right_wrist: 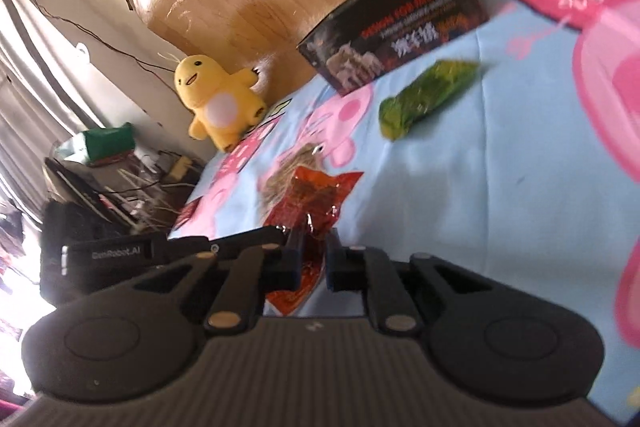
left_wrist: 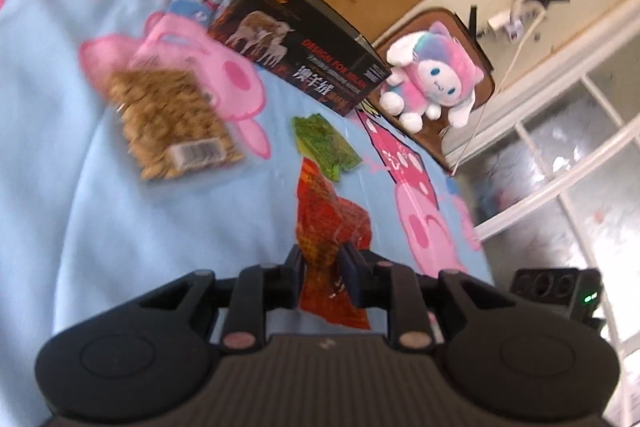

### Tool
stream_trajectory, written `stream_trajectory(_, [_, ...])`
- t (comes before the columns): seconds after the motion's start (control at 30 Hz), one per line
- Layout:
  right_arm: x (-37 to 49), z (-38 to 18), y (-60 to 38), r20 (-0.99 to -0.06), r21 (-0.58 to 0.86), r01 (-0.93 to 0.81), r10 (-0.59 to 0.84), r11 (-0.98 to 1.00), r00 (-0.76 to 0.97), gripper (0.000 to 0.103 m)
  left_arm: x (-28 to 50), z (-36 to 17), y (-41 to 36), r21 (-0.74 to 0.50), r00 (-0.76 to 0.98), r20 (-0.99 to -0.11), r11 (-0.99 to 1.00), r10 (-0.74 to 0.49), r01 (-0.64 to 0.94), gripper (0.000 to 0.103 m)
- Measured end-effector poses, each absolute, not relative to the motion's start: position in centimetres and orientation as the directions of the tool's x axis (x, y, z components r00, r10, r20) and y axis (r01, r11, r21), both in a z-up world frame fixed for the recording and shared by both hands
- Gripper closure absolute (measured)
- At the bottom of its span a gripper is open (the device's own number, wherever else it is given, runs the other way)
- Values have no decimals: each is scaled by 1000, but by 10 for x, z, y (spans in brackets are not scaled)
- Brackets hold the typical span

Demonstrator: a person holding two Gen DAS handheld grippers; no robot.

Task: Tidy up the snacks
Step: 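Carry the red-orange packet with the left tool into the black box, release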

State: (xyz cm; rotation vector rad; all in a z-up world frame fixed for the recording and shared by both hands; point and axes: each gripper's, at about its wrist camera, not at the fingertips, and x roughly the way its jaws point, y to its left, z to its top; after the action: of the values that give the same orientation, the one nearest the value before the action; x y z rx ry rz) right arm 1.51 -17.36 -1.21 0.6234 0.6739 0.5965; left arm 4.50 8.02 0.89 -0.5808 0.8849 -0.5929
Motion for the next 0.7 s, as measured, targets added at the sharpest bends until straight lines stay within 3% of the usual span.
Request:
stream_trajectory(0.4, [67,32,-187,-304,571,-363,601,736,740,90,107,71,49,-544,550,-528,755,-647,366,79])
stream_trajectory(0.7, [147,57,-186,-257,509,-389,567,768,783,90,183,104,39,-467,628,-506,799,-592,378,79])
